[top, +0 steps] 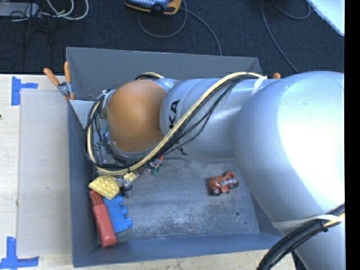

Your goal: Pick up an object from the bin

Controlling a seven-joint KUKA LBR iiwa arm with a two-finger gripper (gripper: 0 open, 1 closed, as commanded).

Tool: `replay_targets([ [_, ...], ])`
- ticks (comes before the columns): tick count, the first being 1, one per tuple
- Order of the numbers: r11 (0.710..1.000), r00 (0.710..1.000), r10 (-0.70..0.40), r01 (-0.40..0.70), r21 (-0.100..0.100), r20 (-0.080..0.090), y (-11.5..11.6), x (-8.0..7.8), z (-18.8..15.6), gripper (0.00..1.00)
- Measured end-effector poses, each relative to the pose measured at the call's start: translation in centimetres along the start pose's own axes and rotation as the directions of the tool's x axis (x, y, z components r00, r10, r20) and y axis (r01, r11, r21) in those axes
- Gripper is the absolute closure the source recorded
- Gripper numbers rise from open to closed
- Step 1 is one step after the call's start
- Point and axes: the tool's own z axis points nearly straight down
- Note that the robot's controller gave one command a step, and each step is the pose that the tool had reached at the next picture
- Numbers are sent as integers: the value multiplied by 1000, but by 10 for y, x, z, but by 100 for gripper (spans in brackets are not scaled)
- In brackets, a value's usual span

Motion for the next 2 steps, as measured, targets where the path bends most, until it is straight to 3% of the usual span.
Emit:
replay_targets([
  [2, 1000, 1000, 2, -2, -1, -2, 1, 0, -34, 100],
])
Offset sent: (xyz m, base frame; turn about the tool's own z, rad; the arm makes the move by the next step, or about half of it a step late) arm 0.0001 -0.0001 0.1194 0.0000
